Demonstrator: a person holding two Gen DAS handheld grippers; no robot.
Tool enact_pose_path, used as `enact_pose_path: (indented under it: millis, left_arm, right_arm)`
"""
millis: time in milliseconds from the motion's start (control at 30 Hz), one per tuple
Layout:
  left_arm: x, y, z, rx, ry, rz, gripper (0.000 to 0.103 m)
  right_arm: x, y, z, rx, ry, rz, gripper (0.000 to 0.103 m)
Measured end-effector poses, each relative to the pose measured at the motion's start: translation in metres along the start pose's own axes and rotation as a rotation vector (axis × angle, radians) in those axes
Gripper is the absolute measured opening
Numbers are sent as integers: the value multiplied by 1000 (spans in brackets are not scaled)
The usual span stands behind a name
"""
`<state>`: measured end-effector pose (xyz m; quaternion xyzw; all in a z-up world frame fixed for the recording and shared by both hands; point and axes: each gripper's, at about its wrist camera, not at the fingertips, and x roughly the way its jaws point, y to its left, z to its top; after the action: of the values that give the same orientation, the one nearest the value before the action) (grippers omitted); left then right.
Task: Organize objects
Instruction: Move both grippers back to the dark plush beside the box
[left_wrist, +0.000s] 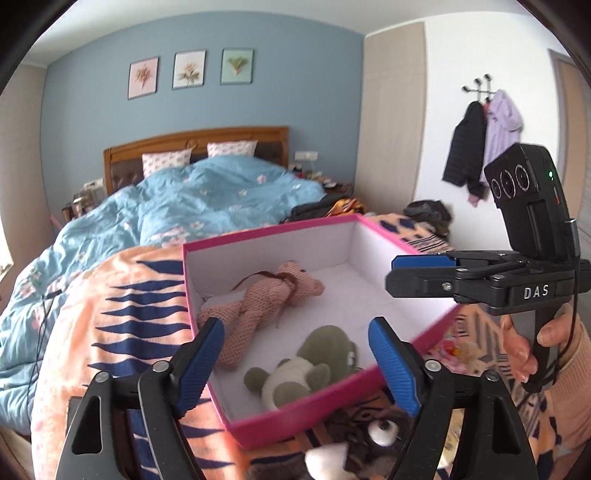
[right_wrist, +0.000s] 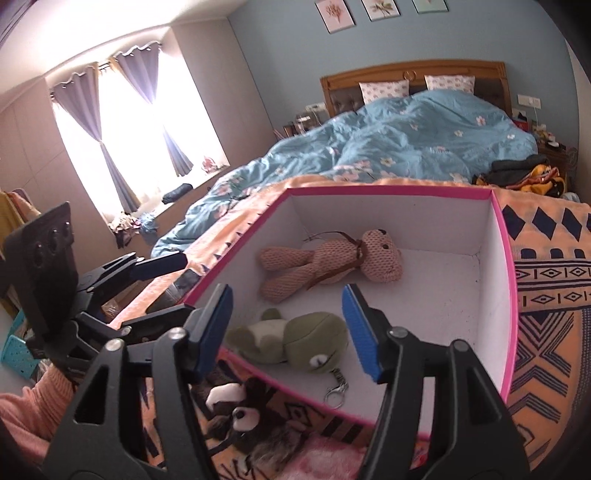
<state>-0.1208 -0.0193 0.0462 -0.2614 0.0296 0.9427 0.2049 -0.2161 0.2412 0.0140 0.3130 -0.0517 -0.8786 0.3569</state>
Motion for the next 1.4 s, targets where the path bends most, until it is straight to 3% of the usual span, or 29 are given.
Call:
enact_pose_path:
  millis: [300, 633, 900, 1200, 1400]
  left_arm:
    - [-44, -7, -25, -31, -64, -92, 83]
    - [-17, -8, -73, -69, 79, -113, 83]
    - [-4, -3, -94, -105, 132, -115, 83]
    - [3, -1, -103, -125, 163, -123, 83]
    - [5, 0, -105, -123, 178, -134, 83]
  right_arm:
    - [-49, 24, -50, -12, -73, 28, 73]
    - [-26, 28, -112, 58, 62, 29, 73]
    - [-3, 38, -127, 43, 123, 16, 73]
    - [5, 24, -134, 75, 158, -95, 73]
    - [2, 33, -132, 56, 147, -62, 73]
